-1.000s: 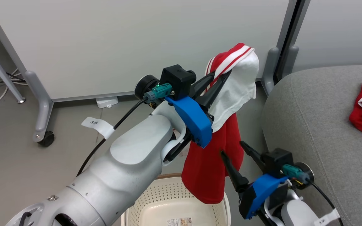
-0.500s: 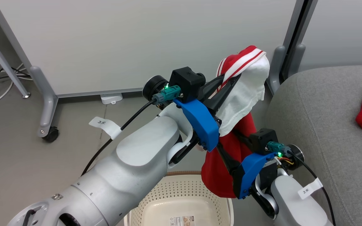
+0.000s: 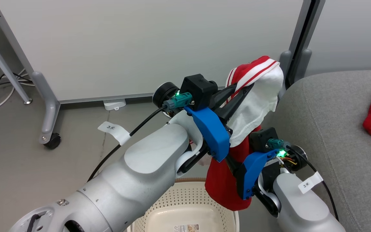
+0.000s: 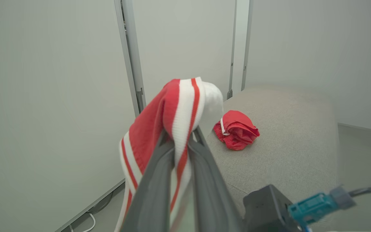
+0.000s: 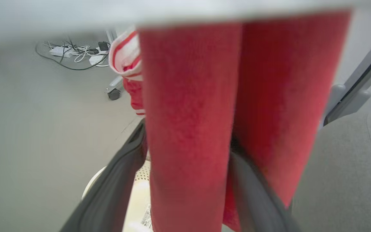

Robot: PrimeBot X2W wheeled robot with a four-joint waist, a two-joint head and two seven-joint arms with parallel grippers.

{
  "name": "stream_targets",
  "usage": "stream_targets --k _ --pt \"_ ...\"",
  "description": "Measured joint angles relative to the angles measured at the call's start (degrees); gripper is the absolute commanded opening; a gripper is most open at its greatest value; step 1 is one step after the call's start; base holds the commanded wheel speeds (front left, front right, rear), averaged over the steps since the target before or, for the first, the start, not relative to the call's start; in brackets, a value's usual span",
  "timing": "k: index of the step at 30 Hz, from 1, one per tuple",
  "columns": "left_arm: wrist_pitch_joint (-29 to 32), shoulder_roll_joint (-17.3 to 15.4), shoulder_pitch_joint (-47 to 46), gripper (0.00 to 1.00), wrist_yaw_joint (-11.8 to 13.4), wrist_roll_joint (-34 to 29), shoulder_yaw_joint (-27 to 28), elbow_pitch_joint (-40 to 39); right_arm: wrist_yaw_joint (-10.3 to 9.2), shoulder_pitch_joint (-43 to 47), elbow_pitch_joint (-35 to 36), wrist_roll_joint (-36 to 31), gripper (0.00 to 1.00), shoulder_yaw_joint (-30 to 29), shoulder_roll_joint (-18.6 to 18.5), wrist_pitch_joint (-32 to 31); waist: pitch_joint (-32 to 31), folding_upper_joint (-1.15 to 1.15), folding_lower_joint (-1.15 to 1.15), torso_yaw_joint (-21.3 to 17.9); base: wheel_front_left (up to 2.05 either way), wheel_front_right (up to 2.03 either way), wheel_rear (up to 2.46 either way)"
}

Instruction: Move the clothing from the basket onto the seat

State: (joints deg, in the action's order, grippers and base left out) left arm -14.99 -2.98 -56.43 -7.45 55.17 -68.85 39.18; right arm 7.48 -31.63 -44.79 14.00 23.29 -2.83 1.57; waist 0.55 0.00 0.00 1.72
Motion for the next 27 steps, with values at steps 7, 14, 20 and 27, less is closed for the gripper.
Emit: stream_targets --k 7,14,20,27 --pt "0.0 0.01 -0.16 0.0 0.0 0.54 -0.52 0.08 0.01 -1.51 -3.53 2.94 0.0 2.58 0.01 1.08 -0.26 0.0 0.0 0.12 0.0 0.0 0.0" --pt "0.01 0.02 -0.38 0.0 0.0 0.71 -0.53 0.78 0.01 -2.36 -5.91 4.6 0.0 3.82 0.0 2.44 -0.22 0.0 0.0 -0.11 0.0 0.0 0.0" --pt "0.0 0.03 -0.38 0.0 0.0 0.79 -0.49 1.15 0.01 -3.07 -7.27 5.99 0.0 4.71 0.0 3.34 -0.24 0.0 0.0 -0.24 0.0 0.0 0.0" --pt "0.0 0.04 -0.37 0.32 0.0 0.78 -0.45 1.69 0.01 -3.63 -8.32 6.99 0.0 6.14 0.0 4.07 -0.27 0.0 0.0 -0.31 0.0 0.0 0.0"
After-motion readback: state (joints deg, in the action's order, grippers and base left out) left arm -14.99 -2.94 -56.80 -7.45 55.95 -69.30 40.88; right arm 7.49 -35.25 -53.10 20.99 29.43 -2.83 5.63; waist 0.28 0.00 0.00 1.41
